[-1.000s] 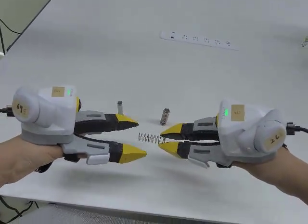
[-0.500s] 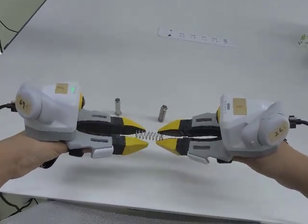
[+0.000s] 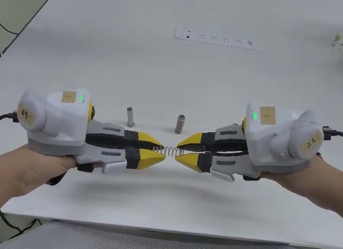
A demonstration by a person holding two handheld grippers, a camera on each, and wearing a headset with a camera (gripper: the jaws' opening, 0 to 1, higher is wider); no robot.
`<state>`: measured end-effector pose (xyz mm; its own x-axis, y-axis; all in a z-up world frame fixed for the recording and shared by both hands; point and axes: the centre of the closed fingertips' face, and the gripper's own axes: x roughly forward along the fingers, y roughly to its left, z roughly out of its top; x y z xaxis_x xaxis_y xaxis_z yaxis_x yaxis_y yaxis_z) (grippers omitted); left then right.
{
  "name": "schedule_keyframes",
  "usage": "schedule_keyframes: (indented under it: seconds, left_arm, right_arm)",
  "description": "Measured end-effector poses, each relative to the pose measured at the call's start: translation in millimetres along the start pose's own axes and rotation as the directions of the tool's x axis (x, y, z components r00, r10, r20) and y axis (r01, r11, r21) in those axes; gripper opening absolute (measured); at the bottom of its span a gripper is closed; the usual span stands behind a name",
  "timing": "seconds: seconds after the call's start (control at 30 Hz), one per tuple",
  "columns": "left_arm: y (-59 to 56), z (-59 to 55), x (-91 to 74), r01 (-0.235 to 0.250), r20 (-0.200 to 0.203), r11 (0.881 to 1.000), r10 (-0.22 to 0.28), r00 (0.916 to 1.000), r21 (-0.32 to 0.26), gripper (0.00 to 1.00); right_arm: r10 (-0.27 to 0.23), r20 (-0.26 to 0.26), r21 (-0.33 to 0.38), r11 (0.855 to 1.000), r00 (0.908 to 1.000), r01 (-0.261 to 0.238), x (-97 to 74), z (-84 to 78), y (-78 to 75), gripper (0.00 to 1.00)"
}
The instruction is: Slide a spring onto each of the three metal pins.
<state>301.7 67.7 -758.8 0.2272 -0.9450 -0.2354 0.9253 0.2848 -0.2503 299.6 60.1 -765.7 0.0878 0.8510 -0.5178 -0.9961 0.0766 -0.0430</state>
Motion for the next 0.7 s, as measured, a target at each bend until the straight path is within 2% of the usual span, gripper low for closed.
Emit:
schedule_keyframes:
  seconds: [0.3, 0.43, 0.7]
  left_arm:
    - [-2.6, 1.5, 2.0, 0.027, -0.014, 1.000, -0.027, 0.9995, 0.008, 0.02]
    - [-3.1, 2.0, 1.6, 0.034, -0.014, 0.999, -0.034, 0.9993, 0.002, 0.02]
    - [-7.2, 0.7, 2.0, 0.062, -0.033, 0.998, -0.062, 0.9976, 0.008, 0.02]
  right_arm:
    - [-0.018, -0.017, 0.026, 0.999, 0.9997, 0.018, -2.2, -2.7, -1.4, 0.08]
    - [-0.026, -0.042, 0.026, 0.999, 0.9988, 0.027, -4.1, -8.2, -2.5, 0.10]
    - [-0.015, -0.045, 0.034, 0.999, 0.9989, 0.016, -3.4, -12.7, 1.5, 0.12]
